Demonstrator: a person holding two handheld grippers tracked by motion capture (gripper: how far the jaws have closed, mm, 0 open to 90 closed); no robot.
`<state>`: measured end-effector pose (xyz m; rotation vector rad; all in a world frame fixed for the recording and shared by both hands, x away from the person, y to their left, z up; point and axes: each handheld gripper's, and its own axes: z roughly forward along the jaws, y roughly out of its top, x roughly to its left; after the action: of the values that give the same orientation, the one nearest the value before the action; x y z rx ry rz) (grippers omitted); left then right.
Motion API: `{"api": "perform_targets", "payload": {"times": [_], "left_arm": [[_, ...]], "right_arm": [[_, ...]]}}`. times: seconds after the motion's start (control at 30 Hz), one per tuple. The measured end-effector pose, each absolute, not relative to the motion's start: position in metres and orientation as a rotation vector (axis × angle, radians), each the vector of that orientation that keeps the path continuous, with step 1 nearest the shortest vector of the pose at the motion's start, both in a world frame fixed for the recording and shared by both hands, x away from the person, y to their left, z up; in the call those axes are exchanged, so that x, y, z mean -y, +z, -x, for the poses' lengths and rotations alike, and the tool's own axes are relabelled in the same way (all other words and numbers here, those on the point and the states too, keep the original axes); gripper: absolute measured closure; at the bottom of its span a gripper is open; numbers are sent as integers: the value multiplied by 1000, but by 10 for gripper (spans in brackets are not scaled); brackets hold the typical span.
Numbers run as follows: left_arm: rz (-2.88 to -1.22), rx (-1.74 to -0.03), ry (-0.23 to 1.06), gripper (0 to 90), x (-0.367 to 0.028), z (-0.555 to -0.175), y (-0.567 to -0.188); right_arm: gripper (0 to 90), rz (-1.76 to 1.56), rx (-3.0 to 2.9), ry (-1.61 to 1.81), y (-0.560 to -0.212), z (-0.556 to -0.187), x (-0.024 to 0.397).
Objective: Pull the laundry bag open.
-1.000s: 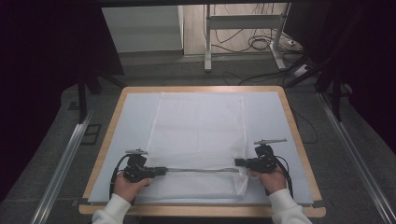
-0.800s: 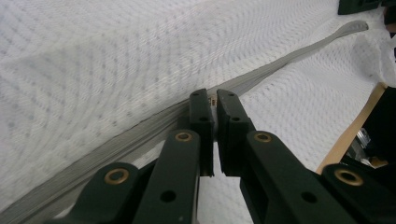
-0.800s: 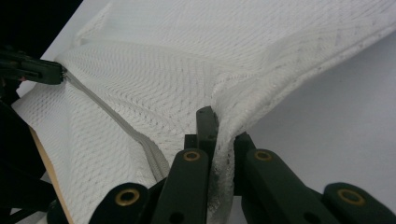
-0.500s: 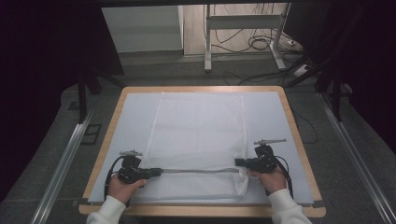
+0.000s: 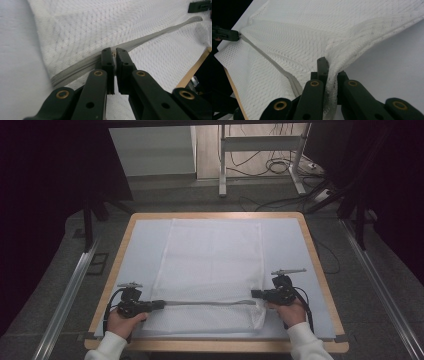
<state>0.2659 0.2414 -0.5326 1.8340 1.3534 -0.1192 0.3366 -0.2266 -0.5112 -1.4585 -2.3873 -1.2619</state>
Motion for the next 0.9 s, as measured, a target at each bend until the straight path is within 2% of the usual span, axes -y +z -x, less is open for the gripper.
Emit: {"api": "perform_targets", "payload": {"times": [0.9], "left_arm": [[-1769, -1409, -101, 869, -270, -257, -535]], "right_arm": [[882, 1465, 2392, -1251, -513, -338, 226]]}}
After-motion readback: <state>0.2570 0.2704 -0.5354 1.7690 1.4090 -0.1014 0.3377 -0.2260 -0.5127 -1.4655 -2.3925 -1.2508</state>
